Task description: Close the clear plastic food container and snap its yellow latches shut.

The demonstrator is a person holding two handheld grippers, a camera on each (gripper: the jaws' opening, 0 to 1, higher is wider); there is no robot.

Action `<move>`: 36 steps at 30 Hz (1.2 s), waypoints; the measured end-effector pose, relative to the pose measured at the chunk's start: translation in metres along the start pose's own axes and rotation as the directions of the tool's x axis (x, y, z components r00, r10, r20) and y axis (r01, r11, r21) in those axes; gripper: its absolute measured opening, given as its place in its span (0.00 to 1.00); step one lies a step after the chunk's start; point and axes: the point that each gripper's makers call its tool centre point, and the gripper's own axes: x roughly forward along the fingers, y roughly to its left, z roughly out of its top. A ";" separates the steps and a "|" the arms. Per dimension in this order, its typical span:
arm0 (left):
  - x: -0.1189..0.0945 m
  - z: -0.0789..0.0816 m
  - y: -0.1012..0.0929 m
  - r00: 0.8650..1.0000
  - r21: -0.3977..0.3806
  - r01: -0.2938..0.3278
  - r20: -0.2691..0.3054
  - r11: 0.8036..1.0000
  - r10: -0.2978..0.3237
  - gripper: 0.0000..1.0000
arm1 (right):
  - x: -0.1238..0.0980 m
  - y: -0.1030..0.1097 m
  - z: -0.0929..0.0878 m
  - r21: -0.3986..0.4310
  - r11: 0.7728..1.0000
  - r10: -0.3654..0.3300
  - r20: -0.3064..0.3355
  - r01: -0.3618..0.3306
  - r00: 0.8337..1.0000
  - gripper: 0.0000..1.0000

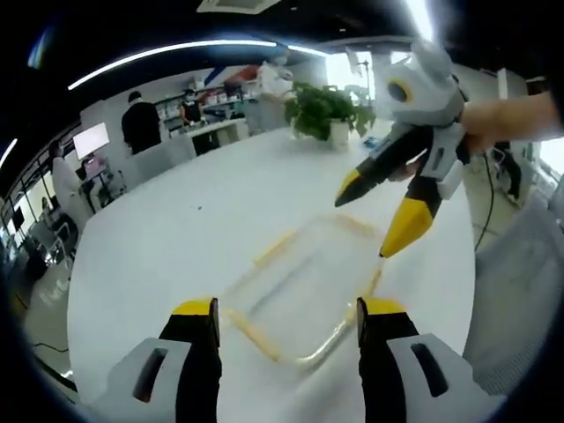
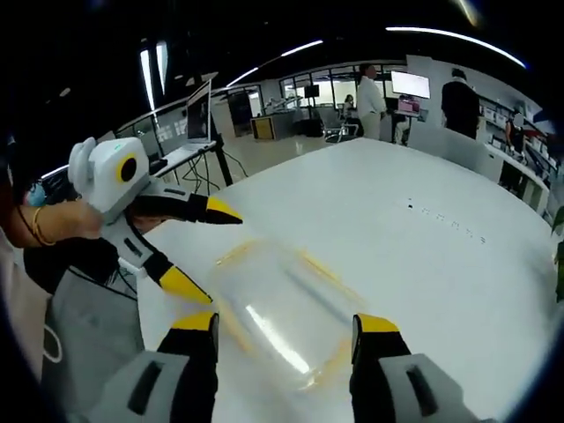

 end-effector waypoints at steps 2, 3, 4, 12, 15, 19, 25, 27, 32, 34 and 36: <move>0.000 -0.001 0.000 1.000 -0.006 0.003 0.000 1.000 -0.003 0.61 | -0.001 -0.001 -0.002 0.000 1.000 -0.008 -0.002 0.008 1.000 0.60; 0.000 -0.001 0.000 1.000 -0.011 0.006 0.001 1.000 -0.006 0.61 | -0.002 -0.001 -0.003 -0.001 1.000 -0.011 -0.004 0.011 1.000 0.60; 0.000 -0.002 0.000 1.000 -0.015 0.007 0.000 1.000 -0.007 0.61 | -0.002 -0.002 -0.004 -0.002 1.000 -0.014 -0.005 0.014 1.000 0.60; 0.002 -0.007 -0.003 1.000 -0.021 0.019 -0.018 1.000 -0.019 0.59 | -0.003 -0.005 -0.014 0.000 0.999 -0.034 -0.022 0.034 0.999 0.60; 0.004 -0.008 -0.003 1.000 -0.032 0.021 -0.020 0.999 -0.022 0.59 | -0.004 -0.005 -0.017 0.008 0.999 -0.036 -0.024 0.036 0.999 0.60; 0.004 -0.010 -0.005 0.999 -0.038 0.026 -0.025 0.999 -0.027 0.60 | -0.005 -0.005 -0.019 0.010 0.999 -0.041 -0.023 0.041 0.999 0.60; 0.004 -0.016 -0.006 0.998 -0.046 0.027 -0.048 0.999 -0.029 0.58 | -0.003 -0.004 -0.026 -0.010 0.999 -0.052 -0.045 0.052 0.998 0.60; 0.004 -0.018 -0.006 0.998 -0.048 0.026 -0.053 0.998 -0.029 0.59 | -0.002 -0.004 -0.027 -0.015 0.998 -0.057 -0.045 0.057 0.997 0.60; 0.005 -0.022 -0.004 0.997 -0.059 0.019 -0.075 0.998 -0.023 0.58 | 0.000 -0.006 -0.031 -0.030 0.996 -0.082 -0.059 0.080 0.995 0.59; 0.006 -0.023 -0.004 0.997 -0.070 0.019 -0.079 0.997 -0.024 0.57 | 0.001 -0.007 -0.033 -0.047 0.995 -0.091 -0.070 0.088 0.993 0.59; 0.006 -0.024 -0.005 0.996 -0.073 0.020 -0.083 0.997 -0.026 0.58 | 0.002 -0.007 -0.035 -0.055 0.994 -0.096 -0.074 0.092 0.993 0.58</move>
